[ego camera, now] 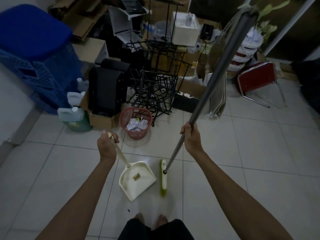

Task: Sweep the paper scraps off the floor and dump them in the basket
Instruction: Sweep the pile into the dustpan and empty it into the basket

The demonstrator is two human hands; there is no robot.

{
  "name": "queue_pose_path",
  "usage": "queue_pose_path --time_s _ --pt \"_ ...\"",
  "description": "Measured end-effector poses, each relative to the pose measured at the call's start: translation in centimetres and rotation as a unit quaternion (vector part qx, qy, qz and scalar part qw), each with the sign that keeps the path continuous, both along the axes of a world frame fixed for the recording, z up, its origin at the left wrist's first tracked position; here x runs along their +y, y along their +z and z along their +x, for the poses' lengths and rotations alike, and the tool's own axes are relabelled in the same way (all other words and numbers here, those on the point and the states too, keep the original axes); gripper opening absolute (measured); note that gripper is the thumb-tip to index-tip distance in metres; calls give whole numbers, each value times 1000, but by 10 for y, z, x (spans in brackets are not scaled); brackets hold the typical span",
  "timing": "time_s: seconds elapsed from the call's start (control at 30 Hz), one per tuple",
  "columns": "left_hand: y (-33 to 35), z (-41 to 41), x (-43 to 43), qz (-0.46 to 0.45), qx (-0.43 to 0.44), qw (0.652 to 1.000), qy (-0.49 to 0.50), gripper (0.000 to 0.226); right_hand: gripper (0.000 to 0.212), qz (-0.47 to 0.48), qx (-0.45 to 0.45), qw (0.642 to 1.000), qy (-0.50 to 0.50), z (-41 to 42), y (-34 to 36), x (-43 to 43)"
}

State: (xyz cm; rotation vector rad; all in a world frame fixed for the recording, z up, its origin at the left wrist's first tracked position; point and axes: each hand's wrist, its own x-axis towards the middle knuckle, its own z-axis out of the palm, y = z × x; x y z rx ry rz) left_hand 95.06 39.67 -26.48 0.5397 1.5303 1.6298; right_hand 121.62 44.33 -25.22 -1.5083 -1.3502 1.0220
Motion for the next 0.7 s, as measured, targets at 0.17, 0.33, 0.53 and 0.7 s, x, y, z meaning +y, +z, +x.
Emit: queue_pose_path --time_s 0.17,0.33,0.53,0.7 --pt "48 -2 -1 31 -16 999 26 44 36 73 57 996 1 -9 43 10" --pt "92 1 -15 54 -10 998 37 46 54 118 109 982 98 -35 95 0" --pt "157 -14 -37 73 22 994 82 43 48 100 122 973 171 -76 144 -13" --pt "193 -40 -63 86 58 989 102 39 51 112 92 962 233 -108 164 -28"
